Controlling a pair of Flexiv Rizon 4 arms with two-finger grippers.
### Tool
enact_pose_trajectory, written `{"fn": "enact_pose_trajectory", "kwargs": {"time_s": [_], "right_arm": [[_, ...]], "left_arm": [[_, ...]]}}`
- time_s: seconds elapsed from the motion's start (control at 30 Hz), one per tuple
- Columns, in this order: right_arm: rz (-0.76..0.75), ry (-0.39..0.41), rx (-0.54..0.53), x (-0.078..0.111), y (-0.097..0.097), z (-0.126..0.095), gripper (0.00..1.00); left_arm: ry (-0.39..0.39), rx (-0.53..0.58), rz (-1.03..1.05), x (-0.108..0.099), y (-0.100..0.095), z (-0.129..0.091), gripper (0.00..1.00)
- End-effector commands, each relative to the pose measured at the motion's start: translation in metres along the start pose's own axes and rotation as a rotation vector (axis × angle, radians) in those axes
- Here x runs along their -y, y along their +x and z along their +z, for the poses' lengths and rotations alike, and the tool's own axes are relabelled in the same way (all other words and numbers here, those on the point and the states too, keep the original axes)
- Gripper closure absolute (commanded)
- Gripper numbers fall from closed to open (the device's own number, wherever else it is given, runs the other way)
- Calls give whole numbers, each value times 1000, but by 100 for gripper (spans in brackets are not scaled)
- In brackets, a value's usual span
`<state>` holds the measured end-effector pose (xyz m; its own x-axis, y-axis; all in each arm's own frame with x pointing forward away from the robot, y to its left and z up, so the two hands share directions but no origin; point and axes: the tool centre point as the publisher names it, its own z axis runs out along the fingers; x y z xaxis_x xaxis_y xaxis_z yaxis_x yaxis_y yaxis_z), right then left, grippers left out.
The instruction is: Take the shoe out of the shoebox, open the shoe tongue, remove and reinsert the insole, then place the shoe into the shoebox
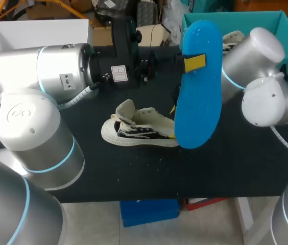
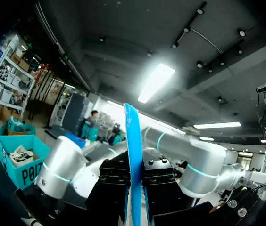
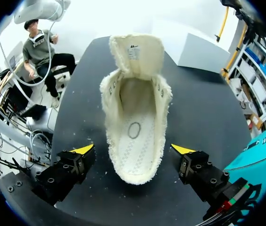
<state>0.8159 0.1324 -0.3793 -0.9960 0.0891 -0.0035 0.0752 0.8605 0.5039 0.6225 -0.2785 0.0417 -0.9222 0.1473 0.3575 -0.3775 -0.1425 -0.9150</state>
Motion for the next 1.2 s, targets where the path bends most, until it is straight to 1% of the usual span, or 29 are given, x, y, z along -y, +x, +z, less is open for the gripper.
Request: {"fn": "enact_pose_trajectory", "kwargs": {"time_s": [0.03, 0.23, 0.57, 0.73, 0.9, 1.2], "right_arm": [[-5, 296, -21, -10, -3, -3, 0], [-22, 360, -42, -19, -4, -2, 0], [-24, 411, -47, -23, -5, 5, 0], [-35, 461, -43, -25, -5, 7, 0], [-44, 486, -38, -26, -7, 8, 0], [-47, 506, -45, -26, -8, 9, 0]], "left_arm": [[-3, 3, -1, -1, 1, 0, 100], [-3, 3, -1, -1, 1, 0, 100], [-3, 3, -1, -1, 1, 0, 100], [-3, 3, -1, -1, 1, 0, 100], [-3, 3, -1, -1, 1, 0, 100], [-3, 3, -1, -1, 1, 0, 100]]}}
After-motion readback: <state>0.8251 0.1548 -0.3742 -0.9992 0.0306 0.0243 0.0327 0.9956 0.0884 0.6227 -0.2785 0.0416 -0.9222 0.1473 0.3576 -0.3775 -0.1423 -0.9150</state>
